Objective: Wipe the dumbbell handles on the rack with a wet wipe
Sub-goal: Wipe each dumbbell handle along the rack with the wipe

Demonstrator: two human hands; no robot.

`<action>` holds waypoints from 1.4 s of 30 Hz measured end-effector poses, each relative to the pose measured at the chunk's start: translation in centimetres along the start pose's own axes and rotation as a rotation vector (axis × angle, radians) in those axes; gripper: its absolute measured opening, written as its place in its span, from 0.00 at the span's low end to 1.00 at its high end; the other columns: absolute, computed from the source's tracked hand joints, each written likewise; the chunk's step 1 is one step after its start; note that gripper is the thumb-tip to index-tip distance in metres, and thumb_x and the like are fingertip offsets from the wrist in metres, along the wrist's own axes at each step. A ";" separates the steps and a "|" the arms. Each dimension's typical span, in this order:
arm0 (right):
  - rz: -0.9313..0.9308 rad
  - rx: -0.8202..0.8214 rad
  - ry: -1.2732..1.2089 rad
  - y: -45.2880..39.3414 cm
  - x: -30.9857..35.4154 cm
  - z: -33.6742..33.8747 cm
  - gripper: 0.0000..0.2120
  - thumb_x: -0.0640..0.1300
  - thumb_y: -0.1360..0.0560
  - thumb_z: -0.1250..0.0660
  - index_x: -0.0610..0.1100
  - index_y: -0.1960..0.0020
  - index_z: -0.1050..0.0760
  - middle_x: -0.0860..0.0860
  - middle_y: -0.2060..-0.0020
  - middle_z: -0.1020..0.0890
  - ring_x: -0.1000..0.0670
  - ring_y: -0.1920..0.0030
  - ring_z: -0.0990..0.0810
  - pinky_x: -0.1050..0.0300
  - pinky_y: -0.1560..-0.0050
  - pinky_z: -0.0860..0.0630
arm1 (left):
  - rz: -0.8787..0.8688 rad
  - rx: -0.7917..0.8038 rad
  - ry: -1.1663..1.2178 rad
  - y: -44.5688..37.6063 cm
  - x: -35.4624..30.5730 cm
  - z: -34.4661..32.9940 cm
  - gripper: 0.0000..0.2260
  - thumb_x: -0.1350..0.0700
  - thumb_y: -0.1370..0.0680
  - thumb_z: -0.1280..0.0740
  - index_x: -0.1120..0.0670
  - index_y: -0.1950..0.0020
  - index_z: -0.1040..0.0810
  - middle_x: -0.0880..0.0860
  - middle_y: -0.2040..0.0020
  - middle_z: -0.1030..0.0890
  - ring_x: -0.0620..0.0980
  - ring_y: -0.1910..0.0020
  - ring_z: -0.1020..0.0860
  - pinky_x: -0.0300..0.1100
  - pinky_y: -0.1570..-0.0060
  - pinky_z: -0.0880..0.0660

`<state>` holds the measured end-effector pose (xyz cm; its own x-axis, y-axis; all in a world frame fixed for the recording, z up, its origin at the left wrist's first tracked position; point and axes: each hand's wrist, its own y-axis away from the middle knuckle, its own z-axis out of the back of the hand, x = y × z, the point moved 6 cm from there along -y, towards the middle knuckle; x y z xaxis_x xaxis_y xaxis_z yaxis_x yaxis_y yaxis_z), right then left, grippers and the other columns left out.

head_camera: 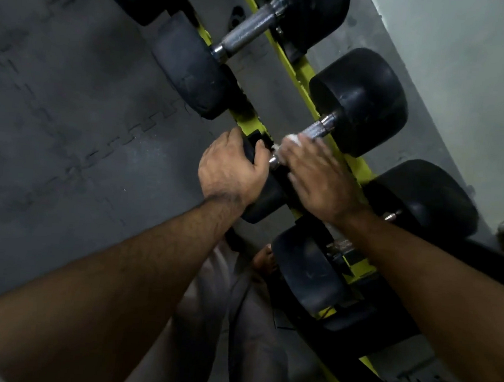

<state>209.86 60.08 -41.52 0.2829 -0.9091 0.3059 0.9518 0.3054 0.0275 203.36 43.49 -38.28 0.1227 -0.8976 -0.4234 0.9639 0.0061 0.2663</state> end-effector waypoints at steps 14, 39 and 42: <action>-0.135 -0.123 0.028 0.5 -1.1 -0.2 0.25 0.47 0.15 0.48 0.38 0.20 0.41 0.42 0.21 0.40 0.40 0.20 0.45 0.41 0.22 0.44 | -0.001 -0.020 -0.043 0.1 0.0 0.1 0.16 0.41 0.23 0.43 0.52 0.52 0.25 0.49 0.56 0.22 0.51 0.55 0.23 0.45 0.58 0.31; -0.249 -0.243 0.077 1.1 -2.2 -1.3 0.28 0.42 0.18 0.42 0.36 0.20 0.43 0.40 0.21 0.40 0.39 0.20 0.44 0.42 0.23 0.42 | -0.004 -0.009 -0.054 0.1 0.1 -0.2 0.16 0.41 0.22 0.44 0.51 0.51 0.25 0.47 0.56 0.24 0.47 0.57 0.28 0.44 0.60 0.35; -0.079 -0.238 -0.017 0.6 -0.1 -1.4 0.23 0.39 0.18 0.43 0.38 0.23 0.35 0.43 0.23 0.33 0.41 0.21 0.40 0.44 0.24 0.39 | 0.001 -0.008 -0.048 0.2 0.0 -0.2 0.16 0.41 0.22 0.43 0.51 0.50 0.25 0.46 0.56 0.25 0.45 0.57 0.30 0.43 0.59 0.36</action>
<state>210.57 59.92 -42.85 0.2068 -0.9218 0.3280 0.9724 0.1566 -0.1728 203.59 43.56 -38.43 0.1126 -0.9177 -0.3810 0.9655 0.0105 0.2600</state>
